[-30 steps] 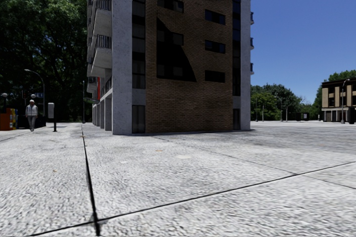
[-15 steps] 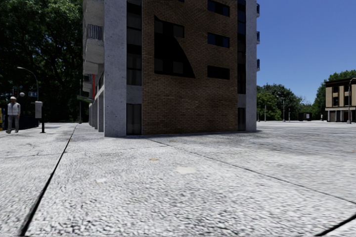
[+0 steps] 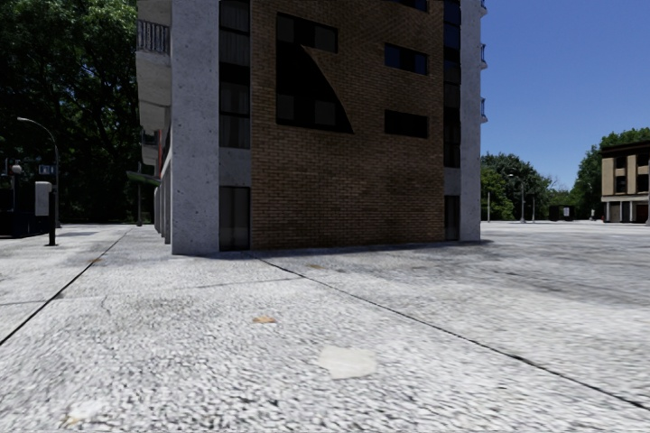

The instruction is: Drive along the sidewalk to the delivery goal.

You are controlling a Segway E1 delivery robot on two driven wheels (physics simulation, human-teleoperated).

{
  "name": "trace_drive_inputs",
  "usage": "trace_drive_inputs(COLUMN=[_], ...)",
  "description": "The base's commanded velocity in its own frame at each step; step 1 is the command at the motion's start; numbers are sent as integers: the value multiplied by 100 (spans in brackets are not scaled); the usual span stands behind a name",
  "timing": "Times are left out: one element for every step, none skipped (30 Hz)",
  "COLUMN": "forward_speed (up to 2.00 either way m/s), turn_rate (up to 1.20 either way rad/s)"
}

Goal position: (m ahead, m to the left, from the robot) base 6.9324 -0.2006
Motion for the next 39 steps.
trace_drive_inputs(forward_speed=[200, 200, 200, 200, 200, 200, 200, 200, 200, 200, 200, 200, 200, 200, 200, 200, 200, 200, 200, 200, 200, 200, 200, 200, 200, 200, 200, 200, 200, 200, 200, 200, 200, 200, 200, 200, 200, 200, 200], turn_rate=[0, 0, 0, 0, 0, 0, 0, 0, 0, 0, 0, 0, 0, 0, 0, 0, 0, 0, 0, 0, 0, 0, 0, 0, 0, 0, 0, 0, 0, 0, 0, 0, 0, 0, 0, 0, 0, 0, 0])
